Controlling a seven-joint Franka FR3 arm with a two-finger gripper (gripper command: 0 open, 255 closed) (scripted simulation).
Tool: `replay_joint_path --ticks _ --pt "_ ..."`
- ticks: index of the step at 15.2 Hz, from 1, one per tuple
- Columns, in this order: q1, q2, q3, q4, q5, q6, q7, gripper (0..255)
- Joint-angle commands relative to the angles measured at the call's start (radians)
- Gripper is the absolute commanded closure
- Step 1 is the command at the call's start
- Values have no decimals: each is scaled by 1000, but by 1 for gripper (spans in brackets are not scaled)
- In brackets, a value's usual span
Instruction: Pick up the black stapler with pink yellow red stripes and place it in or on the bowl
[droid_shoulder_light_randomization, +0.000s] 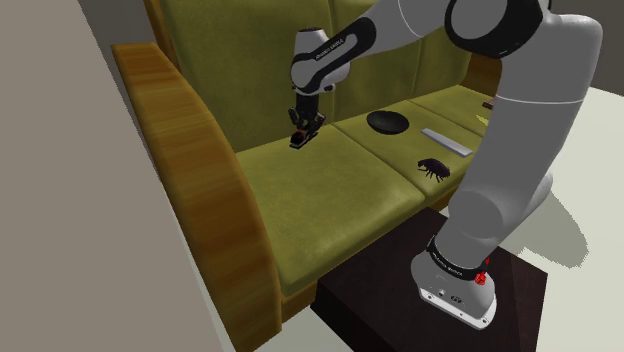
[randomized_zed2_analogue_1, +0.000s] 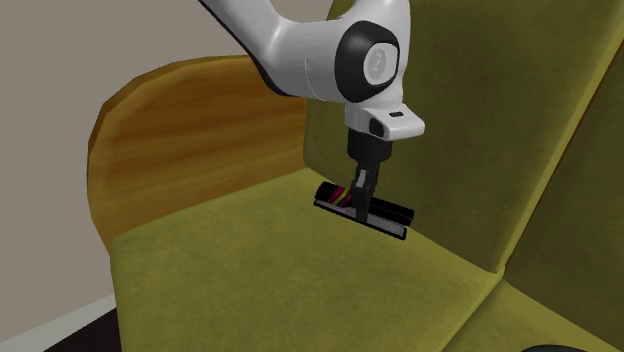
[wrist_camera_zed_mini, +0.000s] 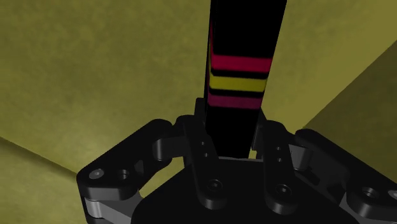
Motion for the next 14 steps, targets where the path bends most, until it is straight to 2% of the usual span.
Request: replay_joint_path --ticks 1,14 --pt "-1 -17 1 7 4 -23 -3 255" --pt "-4 -93 6 89 24 -181 -20 255"
